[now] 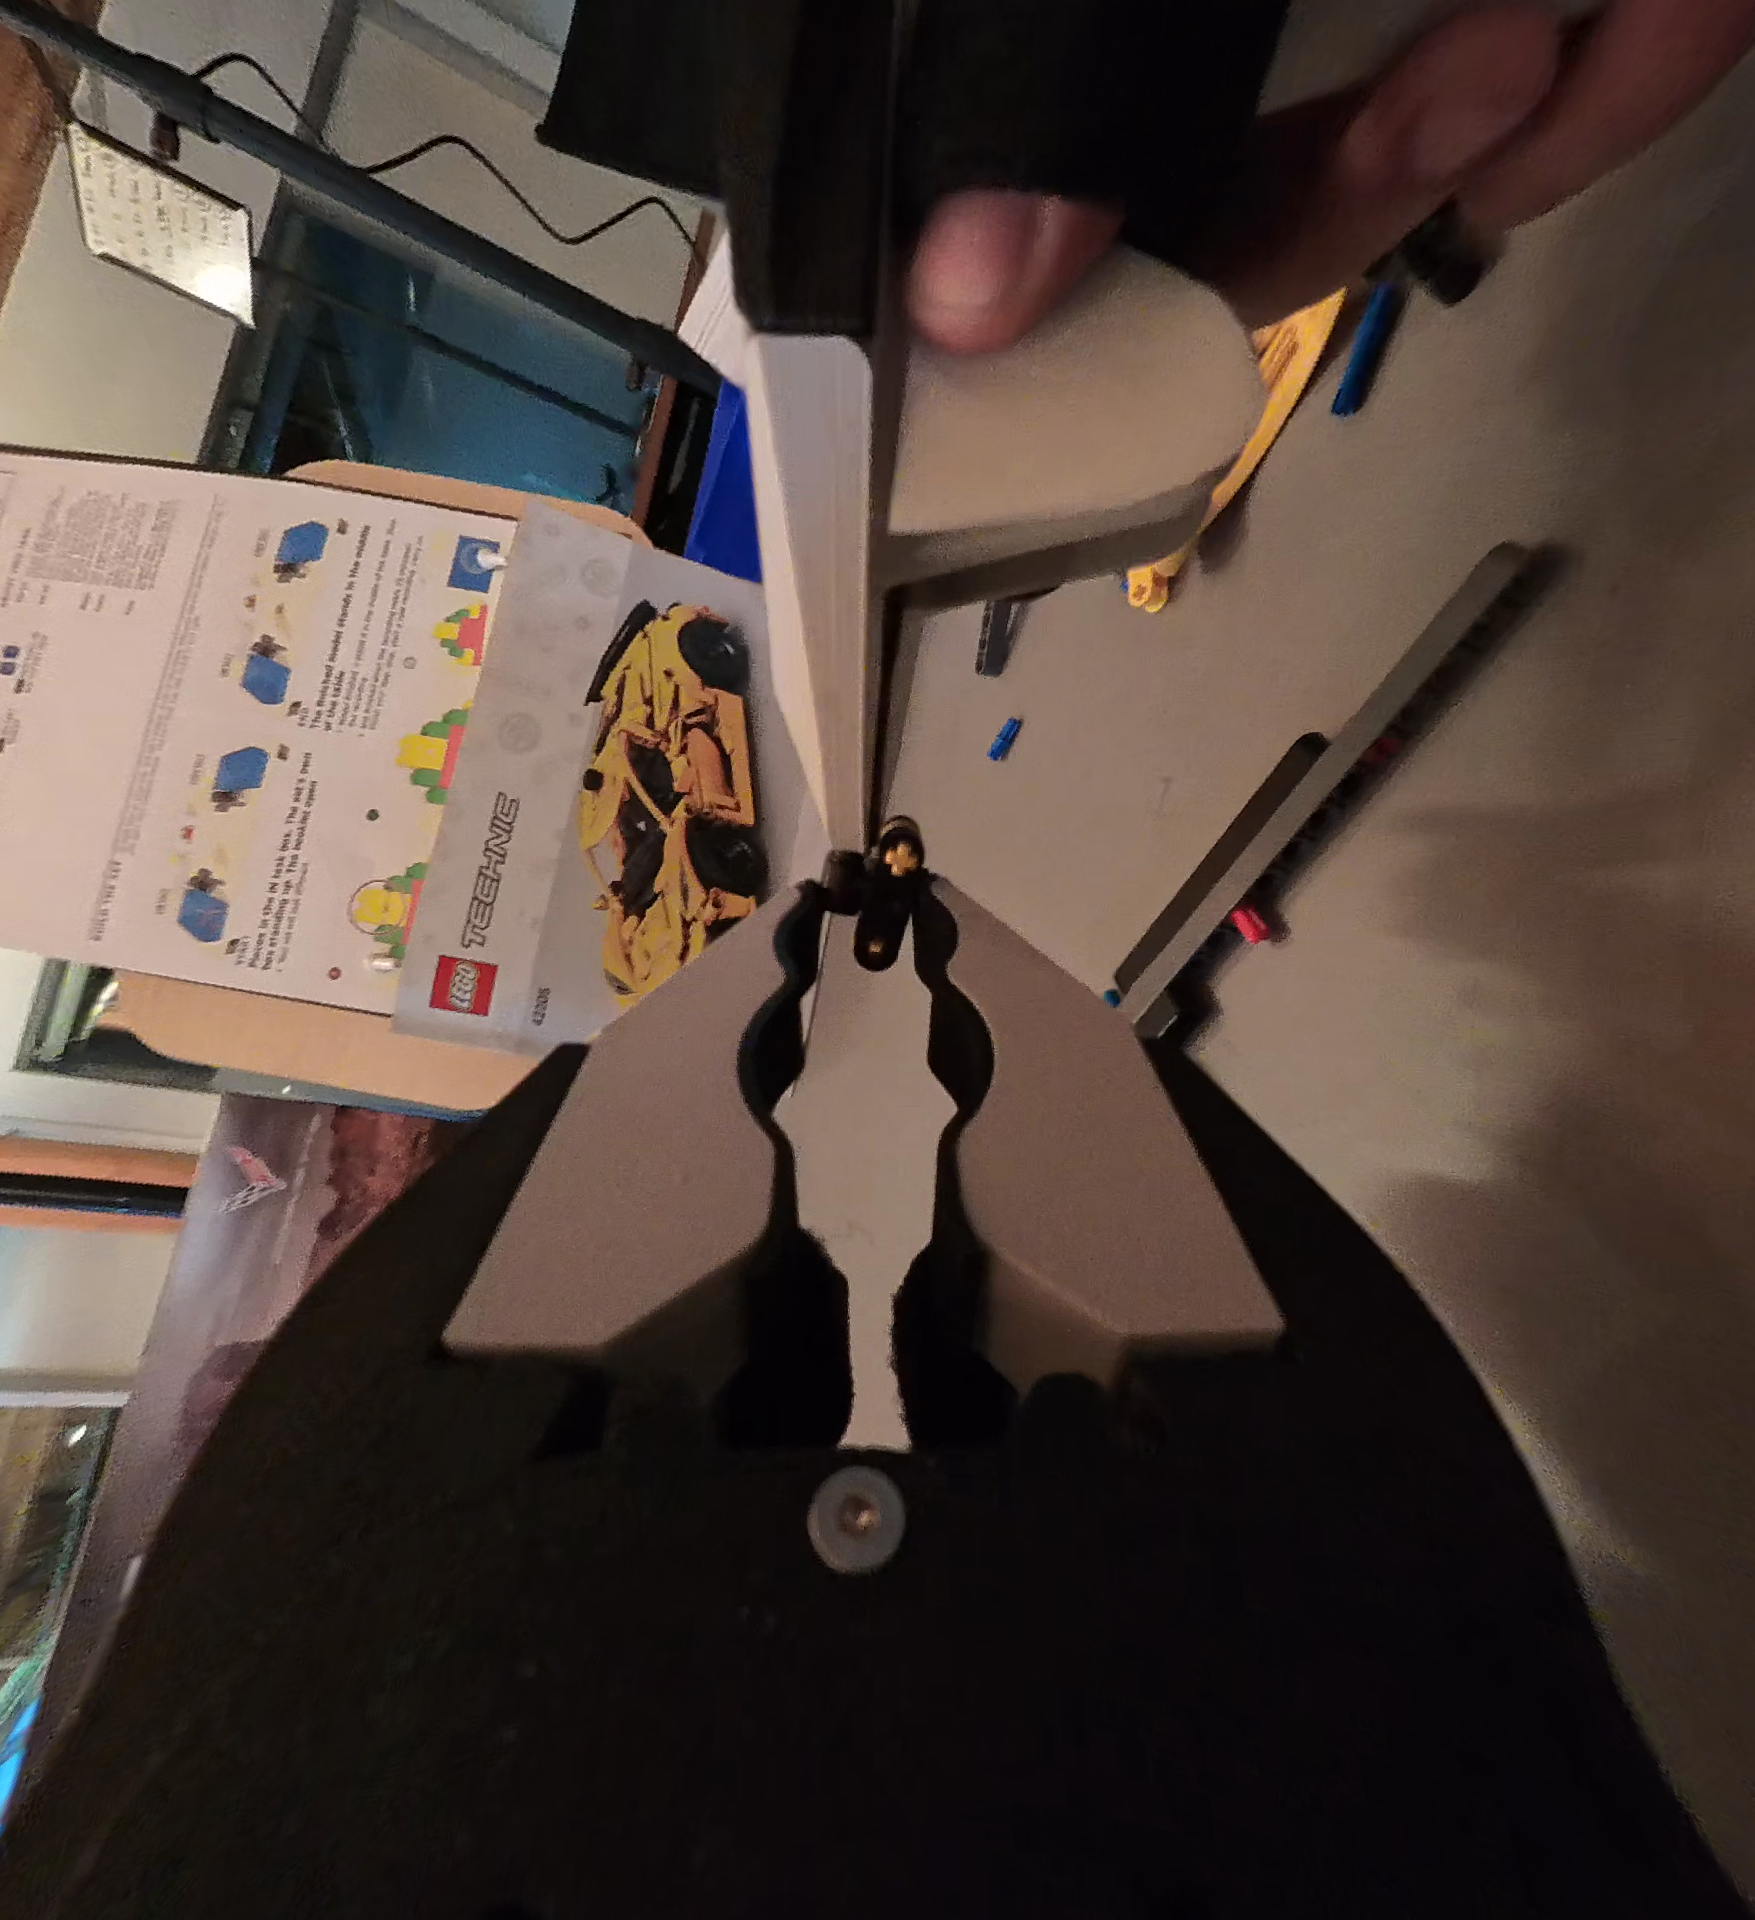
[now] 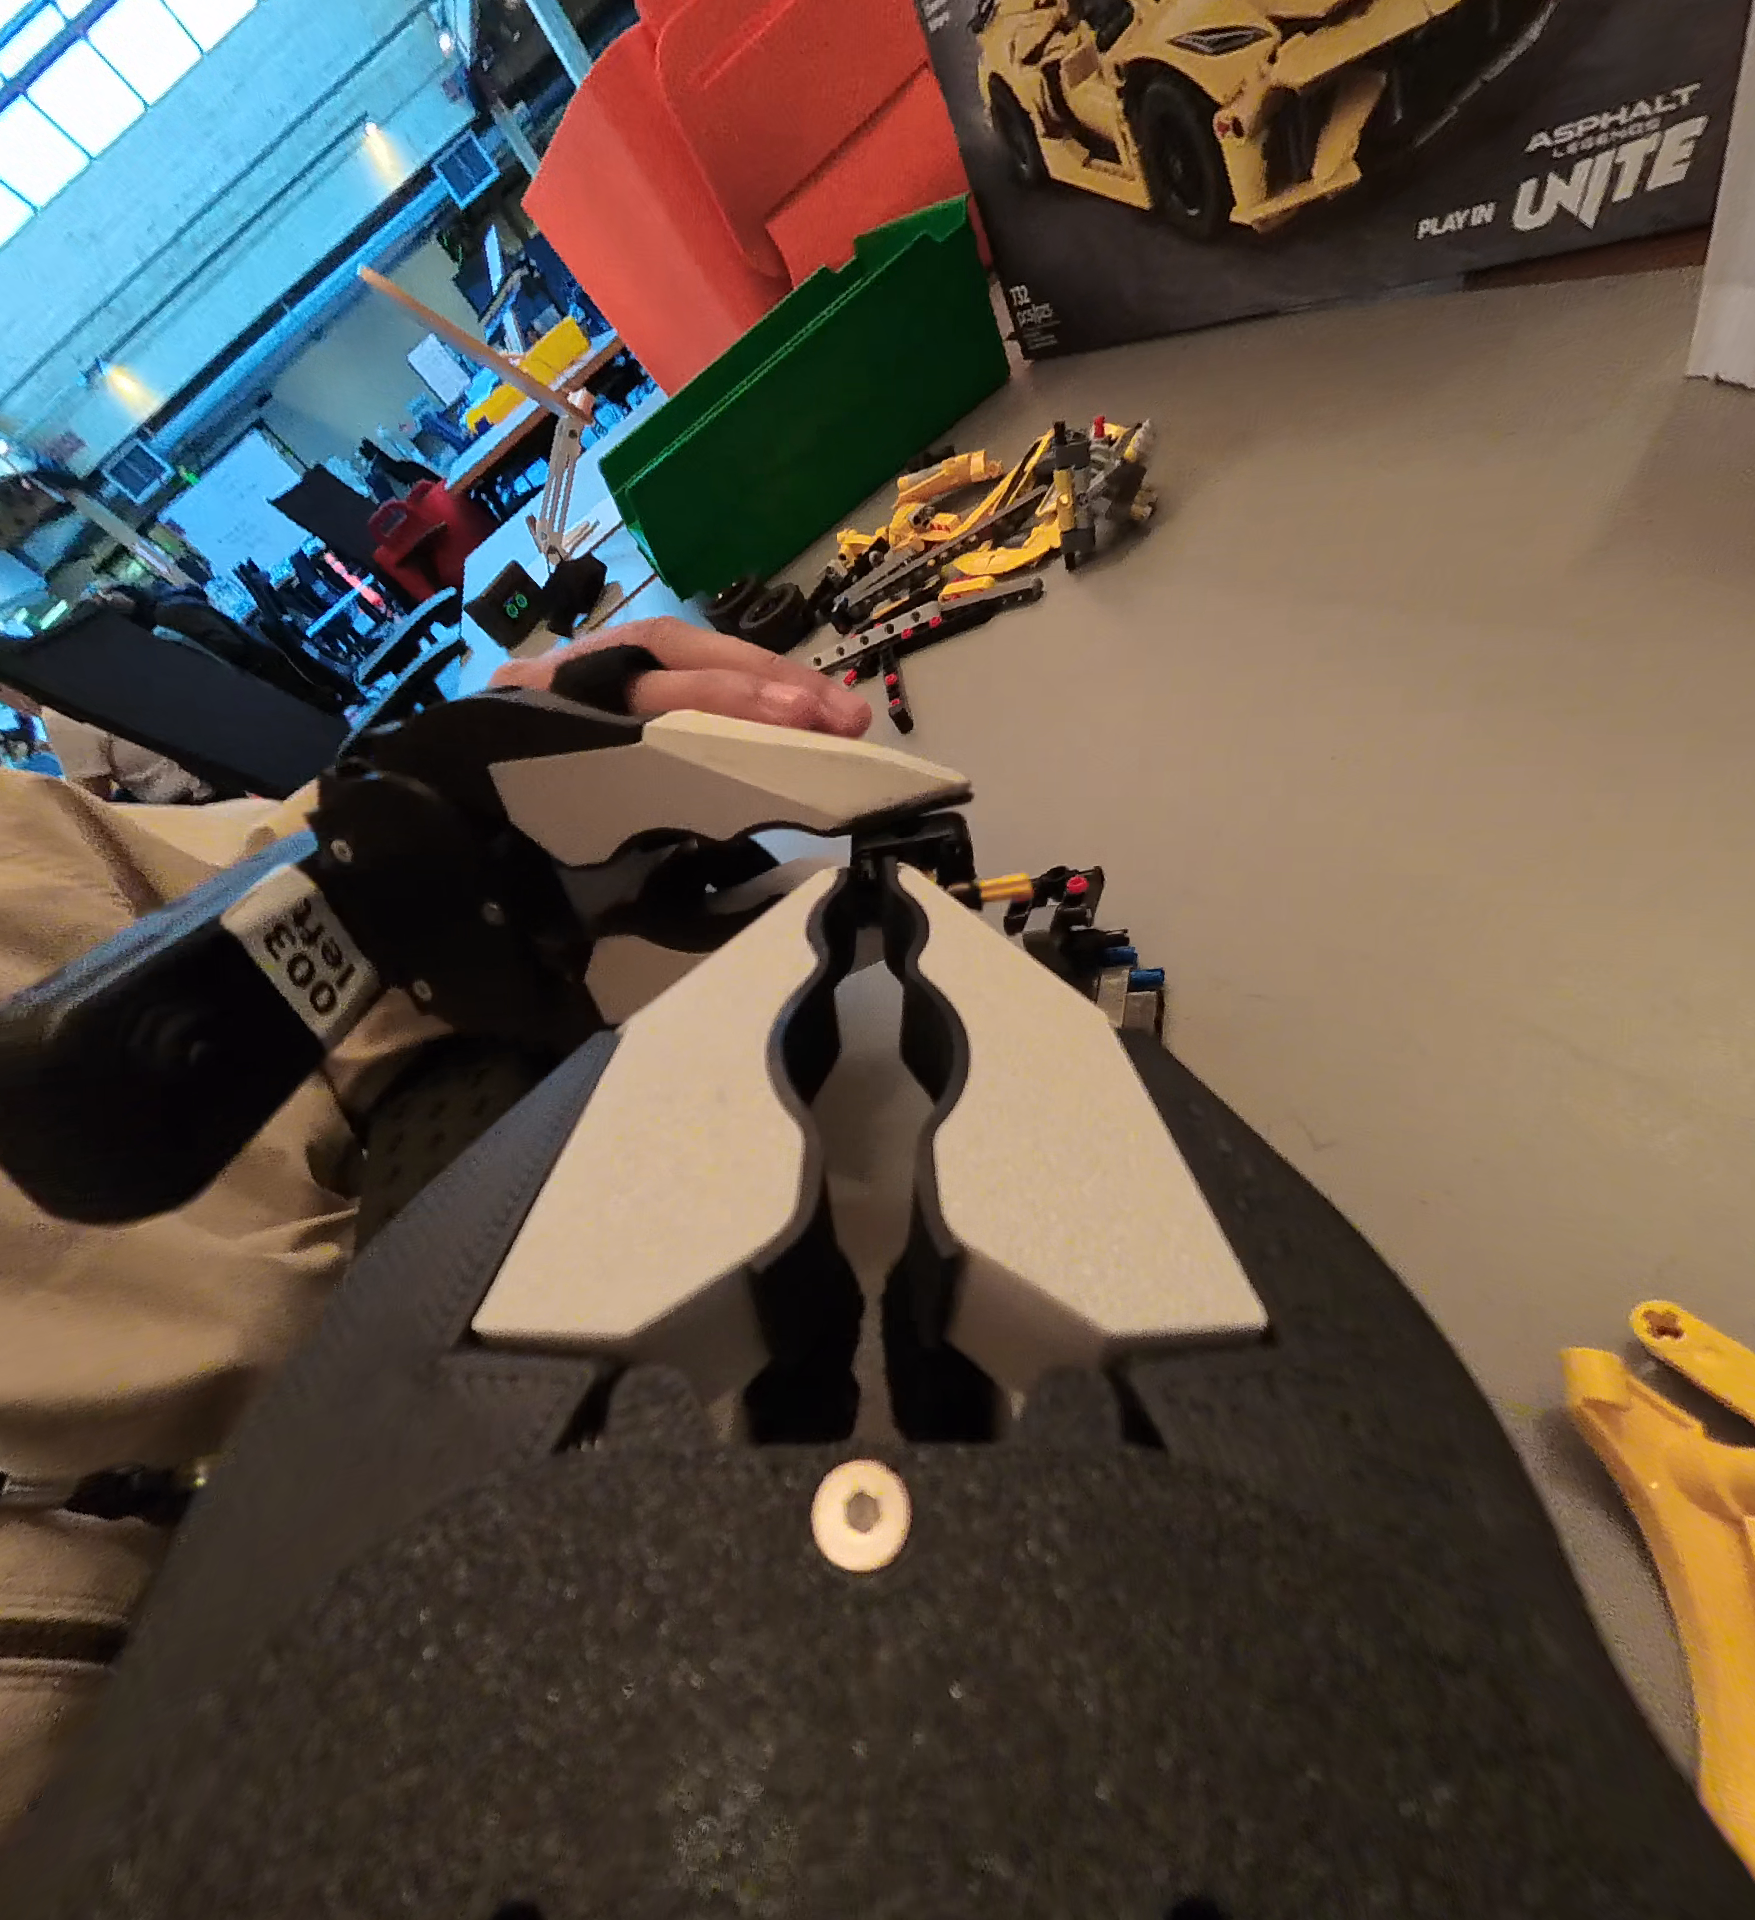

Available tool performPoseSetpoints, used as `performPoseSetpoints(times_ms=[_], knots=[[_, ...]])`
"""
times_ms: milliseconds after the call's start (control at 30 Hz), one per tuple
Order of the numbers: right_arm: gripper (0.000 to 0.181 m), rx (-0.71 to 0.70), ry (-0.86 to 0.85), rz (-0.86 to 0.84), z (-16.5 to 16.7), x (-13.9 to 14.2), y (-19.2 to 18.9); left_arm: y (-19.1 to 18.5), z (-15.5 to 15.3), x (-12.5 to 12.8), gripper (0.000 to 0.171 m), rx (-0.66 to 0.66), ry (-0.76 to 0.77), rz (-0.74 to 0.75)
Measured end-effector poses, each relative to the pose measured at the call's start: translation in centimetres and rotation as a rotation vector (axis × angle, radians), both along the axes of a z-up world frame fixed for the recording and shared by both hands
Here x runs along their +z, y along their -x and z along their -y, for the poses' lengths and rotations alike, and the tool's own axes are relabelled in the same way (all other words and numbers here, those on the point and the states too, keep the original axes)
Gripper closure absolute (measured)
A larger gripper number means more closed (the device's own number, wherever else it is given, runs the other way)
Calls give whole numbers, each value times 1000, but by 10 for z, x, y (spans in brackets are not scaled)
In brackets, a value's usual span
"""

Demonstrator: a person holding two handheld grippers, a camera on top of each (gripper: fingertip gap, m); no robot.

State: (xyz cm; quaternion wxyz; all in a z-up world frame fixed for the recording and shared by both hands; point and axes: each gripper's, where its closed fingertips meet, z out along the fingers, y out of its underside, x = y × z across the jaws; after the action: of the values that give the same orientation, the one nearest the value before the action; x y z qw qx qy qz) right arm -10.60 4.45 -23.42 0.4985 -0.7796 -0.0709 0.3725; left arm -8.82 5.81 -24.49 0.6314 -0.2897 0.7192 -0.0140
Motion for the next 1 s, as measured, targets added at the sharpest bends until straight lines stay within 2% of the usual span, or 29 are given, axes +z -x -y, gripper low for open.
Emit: performPoseSetpoints(times_ms=[267,433,767,1000], knots=[[178,4,-1,-31,0,3,-2,-1,-5,1,152,56,43,6],[178,85,1,-70,7,5,10,1,-2,-2,152,11,-11,-11],[178,52,-31,-96,4,12,7,1,-7,6,154,74,-95,17],[178,40,-3,-67,3,5,6,2,-7,-4,160,86,-130,-46]])
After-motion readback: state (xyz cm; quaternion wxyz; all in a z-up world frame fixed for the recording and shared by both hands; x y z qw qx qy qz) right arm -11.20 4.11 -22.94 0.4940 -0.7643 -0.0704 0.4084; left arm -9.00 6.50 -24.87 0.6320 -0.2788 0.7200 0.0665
